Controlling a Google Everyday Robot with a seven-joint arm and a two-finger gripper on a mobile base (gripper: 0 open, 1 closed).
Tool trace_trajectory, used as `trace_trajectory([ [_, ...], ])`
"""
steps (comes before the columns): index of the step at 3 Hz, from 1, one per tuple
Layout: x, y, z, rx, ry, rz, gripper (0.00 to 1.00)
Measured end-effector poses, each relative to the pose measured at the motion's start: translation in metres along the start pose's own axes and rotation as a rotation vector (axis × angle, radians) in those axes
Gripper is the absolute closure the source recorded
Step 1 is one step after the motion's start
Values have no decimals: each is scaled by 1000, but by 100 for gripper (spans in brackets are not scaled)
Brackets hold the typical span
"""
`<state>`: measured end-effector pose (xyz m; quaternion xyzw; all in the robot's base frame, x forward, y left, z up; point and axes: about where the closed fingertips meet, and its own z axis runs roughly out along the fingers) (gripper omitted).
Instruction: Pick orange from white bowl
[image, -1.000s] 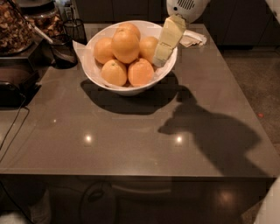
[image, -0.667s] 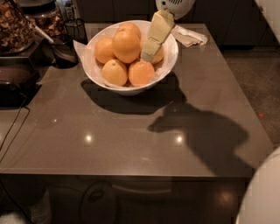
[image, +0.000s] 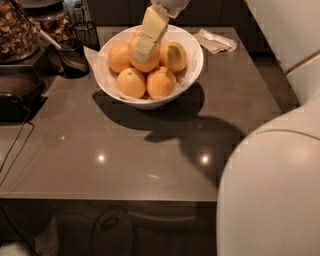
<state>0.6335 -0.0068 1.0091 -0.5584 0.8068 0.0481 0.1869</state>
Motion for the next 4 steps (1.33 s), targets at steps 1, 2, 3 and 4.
trace_trajectory([
  [1, -10, -9, 6, -11, -23, 38, 0],
  [2, -19, -16, 13, -24, -35, 64, 7],
  [3, -24, -20, 24, -39, -30, 79, 15],
  [4, -26, -22, 36, -46, -14, 85, 20],
])
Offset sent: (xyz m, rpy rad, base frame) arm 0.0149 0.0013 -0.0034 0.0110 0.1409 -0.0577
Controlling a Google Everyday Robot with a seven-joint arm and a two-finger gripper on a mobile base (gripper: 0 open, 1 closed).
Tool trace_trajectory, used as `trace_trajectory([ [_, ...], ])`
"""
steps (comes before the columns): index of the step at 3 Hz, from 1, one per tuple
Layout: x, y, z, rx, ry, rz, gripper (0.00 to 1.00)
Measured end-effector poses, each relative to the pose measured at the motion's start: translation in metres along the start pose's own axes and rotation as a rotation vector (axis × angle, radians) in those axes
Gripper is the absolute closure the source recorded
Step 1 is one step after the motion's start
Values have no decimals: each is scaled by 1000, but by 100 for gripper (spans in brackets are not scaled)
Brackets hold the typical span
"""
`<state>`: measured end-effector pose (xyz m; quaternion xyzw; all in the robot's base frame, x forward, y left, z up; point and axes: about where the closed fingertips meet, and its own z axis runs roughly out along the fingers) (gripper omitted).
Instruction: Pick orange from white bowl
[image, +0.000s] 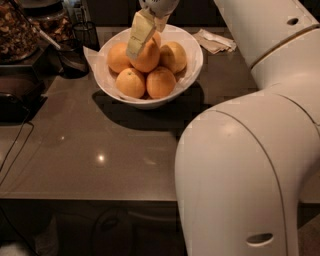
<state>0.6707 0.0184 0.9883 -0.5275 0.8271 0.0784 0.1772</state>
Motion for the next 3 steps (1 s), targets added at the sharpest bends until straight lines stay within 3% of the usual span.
trace_trajectory([
  [3, 6, -10, 32, -10, 70, 19, 23],
])
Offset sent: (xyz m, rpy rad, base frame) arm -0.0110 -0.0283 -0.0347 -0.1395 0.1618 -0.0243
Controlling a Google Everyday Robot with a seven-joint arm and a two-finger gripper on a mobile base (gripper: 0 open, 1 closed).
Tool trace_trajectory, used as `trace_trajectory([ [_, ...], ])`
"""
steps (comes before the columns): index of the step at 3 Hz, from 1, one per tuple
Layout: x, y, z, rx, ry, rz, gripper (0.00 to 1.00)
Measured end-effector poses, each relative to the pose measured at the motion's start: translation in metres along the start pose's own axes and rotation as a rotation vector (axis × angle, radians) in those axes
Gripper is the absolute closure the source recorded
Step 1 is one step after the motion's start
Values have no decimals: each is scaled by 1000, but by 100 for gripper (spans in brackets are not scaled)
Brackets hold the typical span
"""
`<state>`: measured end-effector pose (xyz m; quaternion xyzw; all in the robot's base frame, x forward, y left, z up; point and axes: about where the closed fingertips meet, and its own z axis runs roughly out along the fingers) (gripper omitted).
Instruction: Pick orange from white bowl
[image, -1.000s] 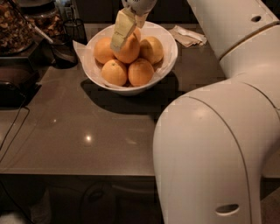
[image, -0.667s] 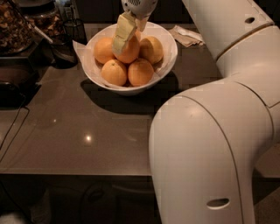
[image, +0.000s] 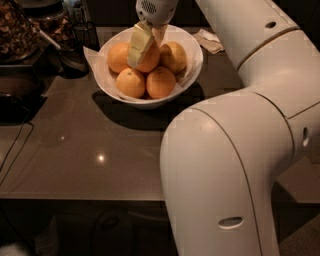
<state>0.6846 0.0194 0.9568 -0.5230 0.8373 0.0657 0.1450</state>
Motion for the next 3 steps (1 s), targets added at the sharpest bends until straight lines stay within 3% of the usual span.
trace_trajectory([
  [2, -1, 5, 22, -28, 43, -13, 31],
  [3, -1, 8, 22, -53, 13, -30, 50],
])
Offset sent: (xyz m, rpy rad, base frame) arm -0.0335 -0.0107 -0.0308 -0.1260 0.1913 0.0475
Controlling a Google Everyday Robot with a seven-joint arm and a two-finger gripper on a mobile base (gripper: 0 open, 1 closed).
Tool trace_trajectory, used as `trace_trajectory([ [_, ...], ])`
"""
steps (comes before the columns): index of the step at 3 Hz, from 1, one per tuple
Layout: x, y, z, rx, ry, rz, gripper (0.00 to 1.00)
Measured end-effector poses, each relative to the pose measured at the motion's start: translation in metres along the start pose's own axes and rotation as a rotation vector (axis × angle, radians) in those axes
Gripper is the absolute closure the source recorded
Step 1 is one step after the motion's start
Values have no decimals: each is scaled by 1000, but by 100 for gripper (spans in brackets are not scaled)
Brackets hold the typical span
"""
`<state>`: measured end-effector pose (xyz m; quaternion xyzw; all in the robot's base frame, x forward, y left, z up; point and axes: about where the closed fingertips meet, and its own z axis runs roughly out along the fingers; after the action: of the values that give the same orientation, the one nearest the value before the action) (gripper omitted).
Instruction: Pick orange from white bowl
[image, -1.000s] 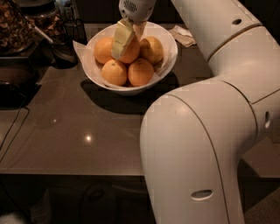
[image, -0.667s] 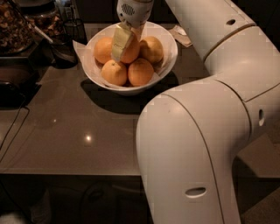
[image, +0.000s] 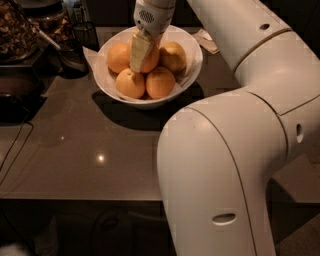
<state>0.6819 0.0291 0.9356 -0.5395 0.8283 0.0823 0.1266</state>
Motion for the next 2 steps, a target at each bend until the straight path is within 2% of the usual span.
trace_trajectory([
  [2, -1, -1, -1, 4, -6, -4, 96],
])
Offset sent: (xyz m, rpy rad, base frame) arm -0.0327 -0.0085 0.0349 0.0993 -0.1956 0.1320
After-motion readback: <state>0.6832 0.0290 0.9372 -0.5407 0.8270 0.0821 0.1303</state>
